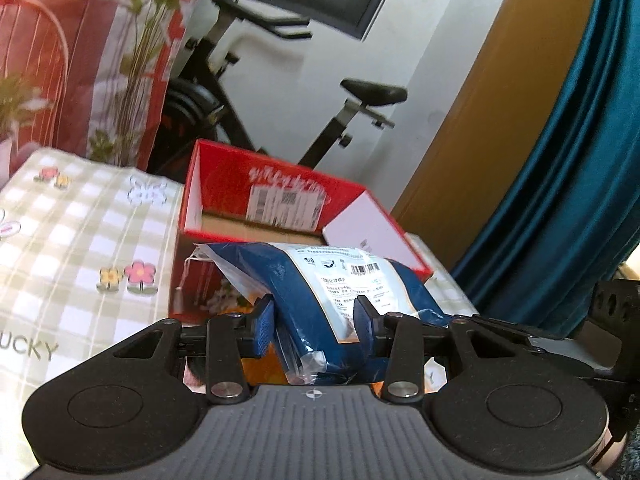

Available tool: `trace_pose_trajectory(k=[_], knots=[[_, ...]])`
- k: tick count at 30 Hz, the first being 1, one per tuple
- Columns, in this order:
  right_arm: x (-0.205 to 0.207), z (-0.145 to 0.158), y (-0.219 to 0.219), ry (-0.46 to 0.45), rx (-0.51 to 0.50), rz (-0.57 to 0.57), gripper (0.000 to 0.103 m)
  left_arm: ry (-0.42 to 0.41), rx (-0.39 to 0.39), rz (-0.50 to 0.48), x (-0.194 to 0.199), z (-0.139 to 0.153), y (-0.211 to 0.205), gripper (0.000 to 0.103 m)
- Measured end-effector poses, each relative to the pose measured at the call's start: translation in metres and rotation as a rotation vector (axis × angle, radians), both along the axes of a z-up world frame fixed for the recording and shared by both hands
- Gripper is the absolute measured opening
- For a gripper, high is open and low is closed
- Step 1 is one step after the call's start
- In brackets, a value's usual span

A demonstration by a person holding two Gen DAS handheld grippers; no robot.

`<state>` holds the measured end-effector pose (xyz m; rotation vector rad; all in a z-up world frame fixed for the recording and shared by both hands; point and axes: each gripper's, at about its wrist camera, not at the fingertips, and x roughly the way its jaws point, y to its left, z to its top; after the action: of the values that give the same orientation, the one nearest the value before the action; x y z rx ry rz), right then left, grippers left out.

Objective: Organize soft objects
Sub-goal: 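Lift the blue package into the red box and open both tools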

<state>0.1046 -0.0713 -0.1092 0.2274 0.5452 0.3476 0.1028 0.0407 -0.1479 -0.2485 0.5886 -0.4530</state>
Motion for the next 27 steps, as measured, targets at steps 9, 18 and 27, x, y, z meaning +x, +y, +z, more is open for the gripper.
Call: trace_pose_trajectory(k=[9, 18, 27], knots=[[-0.002, 0.042, -0.010, -0.119, 0.000, 0.000, 0.040, -0.146, 0.018, -0.035, 0.001, 0.039, -0.008, 0.043], [0.053, 0.076, -0.025, -0.207, -0.062, 0.017, 0.040, -0.143, -0.001, -0.043, 0.069, 0.064, -0.016, 0.043], [0.149, 0.046, -0.035, -0.093, -0.101, 0.029, 0.040, -0.003, 0.047, -0.018, 0.156, 0.041, -0.029, 0.043]])
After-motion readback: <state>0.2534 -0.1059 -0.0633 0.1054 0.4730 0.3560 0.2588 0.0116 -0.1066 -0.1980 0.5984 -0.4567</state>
